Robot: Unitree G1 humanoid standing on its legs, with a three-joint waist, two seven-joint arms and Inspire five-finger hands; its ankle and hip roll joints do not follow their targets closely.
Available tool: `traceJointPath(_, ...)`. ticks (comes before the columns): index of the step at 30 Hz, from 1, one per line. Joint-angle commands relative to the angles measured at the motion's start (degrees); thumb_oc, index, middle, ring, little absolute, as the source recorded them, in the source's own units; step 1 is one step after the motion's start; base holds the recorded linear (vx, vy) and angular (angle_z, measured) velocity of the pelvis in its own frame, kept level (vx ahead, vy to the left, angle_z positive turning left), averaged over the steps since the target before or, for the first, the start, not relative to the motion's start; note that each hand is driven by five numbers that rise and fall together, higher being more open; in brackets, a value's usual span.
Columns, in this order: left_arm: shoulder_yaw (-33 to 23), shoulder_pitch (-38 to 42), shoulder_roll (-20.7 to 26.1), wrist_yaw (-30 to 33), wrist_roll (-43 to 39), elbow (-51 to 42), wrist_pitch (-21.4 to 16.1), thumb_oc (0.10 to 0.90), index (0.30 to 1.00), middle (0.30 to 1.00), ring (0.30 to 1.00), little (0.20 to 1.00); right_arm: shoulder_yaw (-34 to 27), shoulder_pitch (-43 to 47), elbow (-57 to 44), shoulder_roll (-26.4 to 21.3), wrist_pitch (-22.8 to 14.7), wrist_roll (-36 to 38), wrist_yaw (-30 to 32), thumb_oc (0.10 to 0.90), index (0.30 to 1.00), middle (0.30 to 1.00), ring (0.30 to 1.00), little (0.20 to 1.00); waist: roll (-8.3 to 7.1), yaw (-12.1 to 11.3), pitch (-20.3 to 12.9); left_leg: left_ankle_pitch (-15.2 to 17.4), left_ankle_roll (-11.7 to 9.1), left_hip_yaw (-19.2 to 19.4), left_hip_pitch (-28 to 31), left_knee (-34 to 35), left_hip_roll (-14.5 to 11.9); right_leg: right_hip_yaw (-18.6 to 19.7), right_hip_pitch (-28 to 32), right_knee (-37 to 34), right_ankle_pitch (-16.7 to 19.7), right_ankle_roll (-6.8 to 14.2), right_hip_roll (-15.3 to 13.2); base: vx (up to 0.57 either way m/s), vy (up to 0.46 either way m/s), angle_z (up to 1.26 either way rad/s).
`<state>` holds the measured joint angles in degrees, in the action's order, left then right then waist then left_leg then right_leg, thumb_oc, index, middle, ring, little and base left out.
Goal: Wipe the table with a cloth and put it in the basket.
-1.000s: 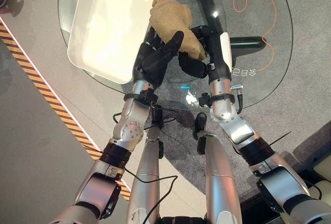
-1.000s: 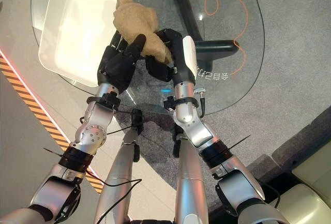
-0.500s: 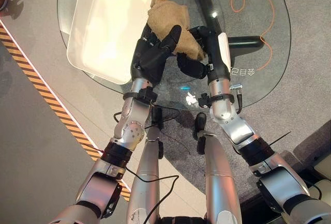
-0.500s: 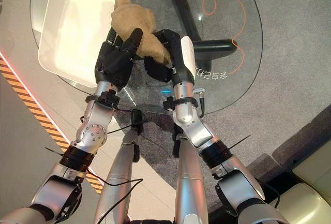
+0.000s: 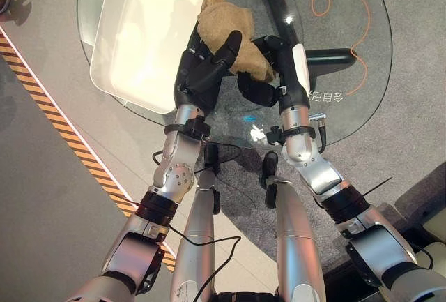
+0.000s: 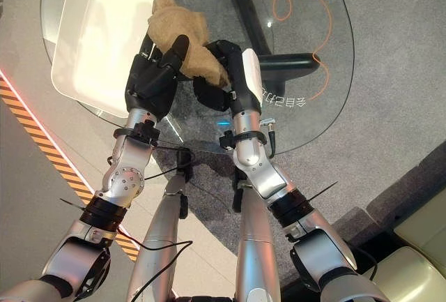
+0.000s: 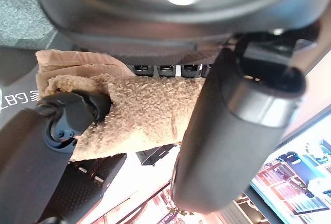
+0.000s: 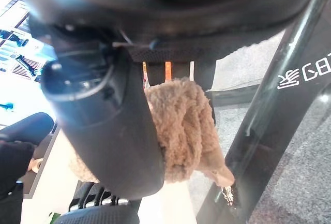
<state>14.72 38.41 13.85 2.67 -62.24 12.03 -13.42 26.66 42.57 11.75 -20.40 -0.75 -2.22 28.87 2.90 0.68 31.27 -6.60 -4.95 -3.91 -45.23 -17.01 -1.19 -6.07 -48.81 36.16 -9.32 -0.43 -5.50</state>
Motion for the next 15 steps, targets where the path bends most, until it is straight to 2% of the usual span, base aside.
traceJointPath(1, -2.3, 4.6, -0.5, -5.7, 3.4, -11.4, -6.5, 0.1, 0.3, 0.3, 0.3, 0.2, -0.3, 6.1, -13.8, 2.9, -7.4, -2.9, -0.7, 0.1, 0.3, 0.3, 0.3, 0.2, -0.7, -0.2, -1.5, 6.8, 4.5, 4.1, 1.6, -5.8, 4.1, 2.0, 2.8, -7.3, 5.1, 1.6, 4.7, 0.0, 0.0, 0.0)
traceJointPath(15, -2.6, 4.4, -0.4, -6.0, 3.4, -11.4, -7.2, 0.1, 0.3, 0.3, 0.3, 0.2, -0.2, 5.8, -14.4, 3.0, -7.1, -3.1, -1.2, 0.1, 0.3, 0.3, 0.3, 0.2, -0.71, -0.1, -1.5, 7.0, 4.5, 4.0, 1.6, -5.9, 4.1, 2.1, 2.7, -7.2, 5.0, 1.6, 4.8, 0.0, 0.0, 0.0)
